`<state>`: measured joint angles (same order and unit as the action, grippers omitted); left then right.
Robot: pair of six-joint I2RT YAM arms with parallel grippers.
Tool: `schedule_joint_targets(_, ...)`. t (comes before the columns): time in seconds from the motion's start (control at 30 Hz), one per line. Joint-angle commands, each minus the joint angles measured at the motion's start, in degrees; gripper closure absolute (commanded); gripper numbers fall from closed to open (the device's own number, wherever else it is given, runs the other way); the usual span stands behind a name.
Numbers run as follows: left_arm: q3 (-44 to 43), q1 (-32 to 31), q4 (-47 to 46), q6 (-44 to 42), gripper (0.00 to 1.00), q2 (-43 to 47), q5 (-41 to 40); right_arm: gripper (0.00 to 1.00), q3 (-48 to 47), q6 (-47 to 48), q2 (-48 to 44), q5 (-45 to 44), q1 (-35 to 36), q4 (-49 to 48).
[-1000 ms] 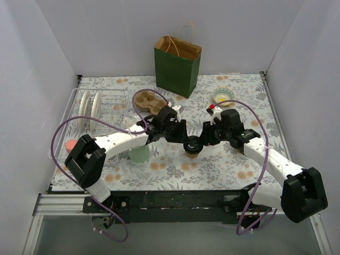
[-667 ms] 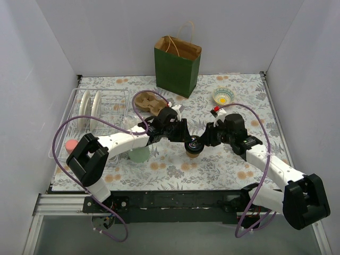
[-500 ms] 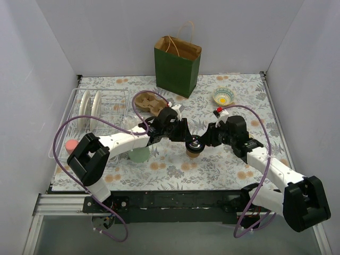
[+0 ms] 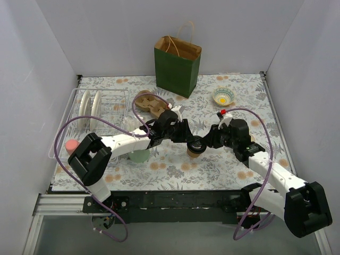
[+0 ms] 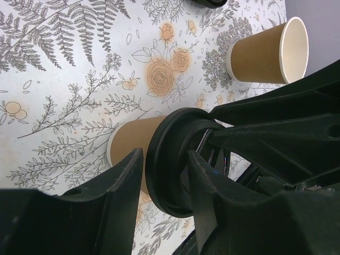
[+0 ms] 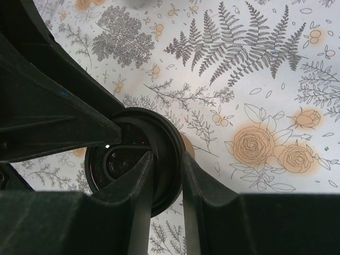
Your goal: Pack the takeout coffee
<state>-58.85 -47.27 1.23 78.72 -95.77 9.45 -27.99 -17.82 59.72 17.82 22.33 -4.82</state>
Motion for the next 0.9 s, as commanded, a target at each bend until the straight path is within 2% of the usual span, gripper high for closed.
schedule_joint_targets(0.0, 4.80, -0.37, 13.62, -3.22, 0.63, -3.99, -6.82, 0.67, -2.58, 1.04, -0.66, -0.95, -0.27, 15.01)
schedule_joint_targets(0.17, 3.92, -0.37, 13.88, -3.66, 0.62, -3.64, -7.08, 0.61, -6.98, 1.56, 0.39, -0.78, -0.18, 17.12)
schedule_joint_targets(0.27, 0.95, -0.46, 15.55, -4.18, 0.59, -3.64, -7.61, 0.62, -9.54, 1.83, 1.27, -0.77, -0.18, 18.26)
schedule_joint_targets(0.6, -16.71, -0.46, 24.59, -7.61, 0.40, -3.90, -8.75, 0.67, -11.65, 3.50, 2.24, -1.21, -0.18, 19.85)
schedule_joint_targets(0.8, -26.39, -0.37, 29.00, -8.41, 0.33, -3.03, -10.59, 0.75, -12.53, 3.15, 2.50, -1.48, 0.09, 19.76)
schedule_joint_targets(0.87, -28.77, -0.37, 29.44, -8.58, 0.27, -1.80, -11.64, 0.77, -12.88, 3.15, 2.76, -1.74, 0.26, 19.85)
